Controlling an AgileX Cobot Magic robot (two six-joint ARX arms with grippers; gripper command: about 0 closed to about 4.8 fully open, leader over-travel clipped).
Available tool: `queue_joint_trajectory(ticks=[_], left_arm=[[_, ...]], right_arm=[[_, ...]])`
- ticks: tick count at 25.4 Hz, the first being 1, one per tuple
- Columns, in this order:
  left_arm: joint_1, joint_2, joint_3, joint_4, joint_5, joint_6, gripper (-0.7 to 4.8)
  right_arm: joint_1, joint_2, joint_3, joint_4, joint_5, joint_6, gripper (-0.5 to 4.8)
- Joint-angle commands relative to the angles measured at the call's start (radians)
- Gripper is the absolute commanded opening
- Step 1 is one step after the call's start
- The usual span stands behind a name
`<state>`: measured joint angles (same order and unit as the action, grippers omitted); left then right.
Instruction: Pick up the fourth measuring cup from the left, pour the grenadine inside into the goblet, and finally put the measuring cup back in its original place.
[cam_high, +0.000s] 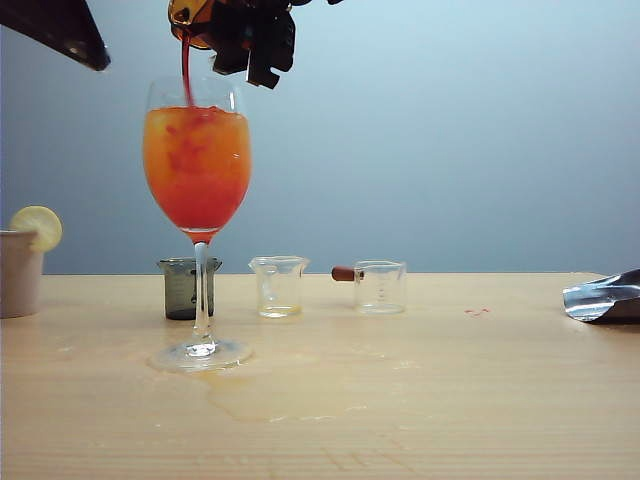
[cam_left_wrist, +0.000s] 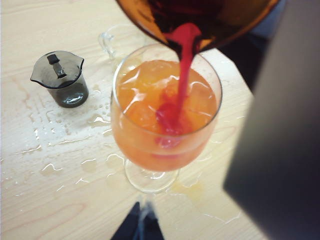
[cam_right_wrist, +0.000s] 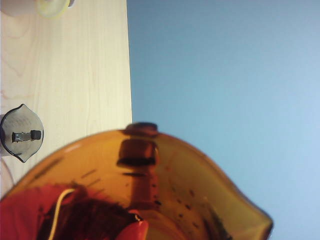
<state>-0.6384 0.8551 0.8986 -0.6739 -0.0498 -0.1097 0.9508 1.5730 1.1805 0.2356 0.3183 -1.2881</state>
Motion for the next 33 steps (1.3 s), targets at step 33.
queue_joint_trajectory(ticks=[33], left_arm=[[0.000, -0.027, 0.006, -0.004, -0.003, 0.031, -0.05]], right_arm=[[-0.027, -0.008, 0.008, 0.060, -0.009, -0.108, 0.85]])
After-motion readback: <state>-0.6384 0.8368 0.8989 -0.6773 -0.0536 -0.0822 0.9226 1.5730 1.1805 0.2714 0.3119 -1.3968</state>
